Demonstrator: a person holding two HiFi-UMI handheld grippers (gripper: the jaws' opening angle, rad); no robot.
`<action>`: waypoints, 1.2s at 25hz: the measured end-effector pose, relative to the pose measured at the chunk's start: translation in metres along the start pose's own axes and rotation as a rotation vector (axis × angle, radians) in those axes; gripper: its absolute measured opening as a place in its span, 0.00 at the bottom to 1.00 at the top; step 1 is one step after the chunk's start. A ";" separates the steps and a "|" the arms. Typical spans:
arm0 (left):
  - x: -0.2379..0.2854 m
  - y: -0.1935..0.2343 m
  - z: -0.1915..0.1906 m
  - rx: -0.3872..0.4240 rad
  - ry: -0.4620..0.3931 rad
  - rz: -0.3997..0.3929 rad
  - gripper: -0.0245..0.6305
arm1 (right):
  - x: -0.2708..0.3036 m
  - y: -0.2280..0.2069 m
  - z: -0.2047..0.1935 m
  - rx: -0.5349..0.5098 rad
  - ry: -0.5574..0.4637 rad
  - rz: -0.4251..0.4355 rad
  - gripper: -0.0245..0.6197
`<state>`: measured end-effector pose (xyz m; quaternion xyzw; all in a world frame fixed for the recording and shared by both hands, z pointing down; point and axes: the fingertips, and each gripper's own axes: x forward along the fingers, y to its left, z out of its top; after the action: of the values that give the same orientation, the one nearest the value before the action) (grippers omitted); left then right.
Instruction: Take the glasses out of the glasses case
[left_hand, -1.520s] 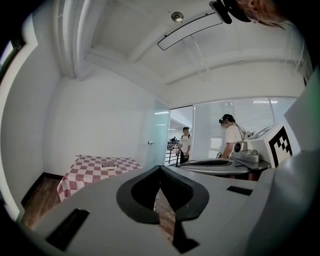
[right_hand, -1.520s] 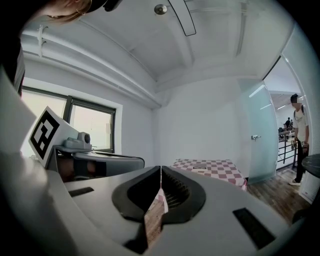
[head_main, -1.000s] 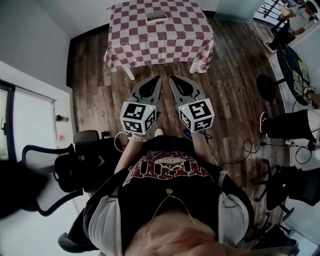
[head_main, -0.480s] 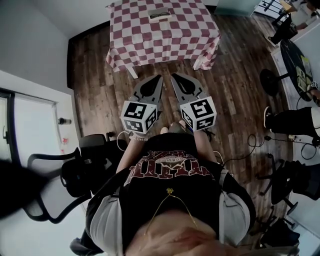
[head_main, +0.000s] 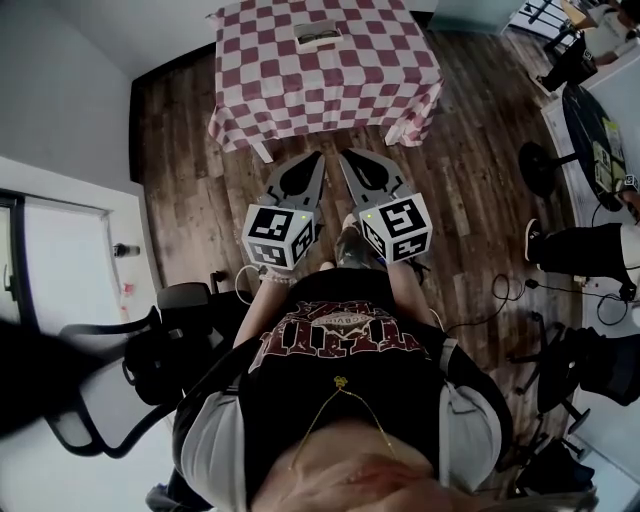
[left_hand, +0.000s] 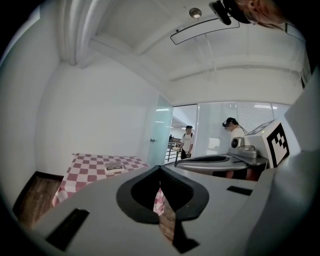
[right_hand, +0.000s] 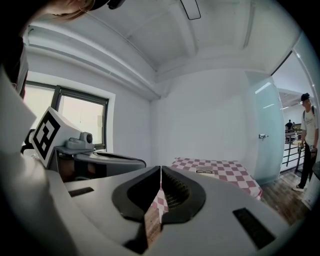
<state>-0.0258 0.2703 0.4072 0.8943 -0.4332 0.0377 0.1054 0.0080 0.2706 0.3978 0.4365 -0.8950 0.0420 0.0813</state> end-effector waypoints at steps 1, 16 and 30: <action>0.007 0.002 0.001 0.000 0.000 -0.004 0.03 | 0.004 -0.006 0.001 0.001 0.000 -0.003 0.07; 0.116 0.042 0.030 -0.012 0.008 -0.002 0.03 | 0.069 -0.102 0.021 0.010 0.003 0.012 0.07; 0.199 0.041 0.046 0.004 0.020 0.014 0.03 | 0.094 -0.175 0.022 0.018 0.009 0.055 0.07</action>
<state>0.0648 0.0829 0.4003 0.8911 -0.4382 0.0482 0.1073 0.0867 0.0872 0.3942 0.4121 -0.9059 0.0544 0.0803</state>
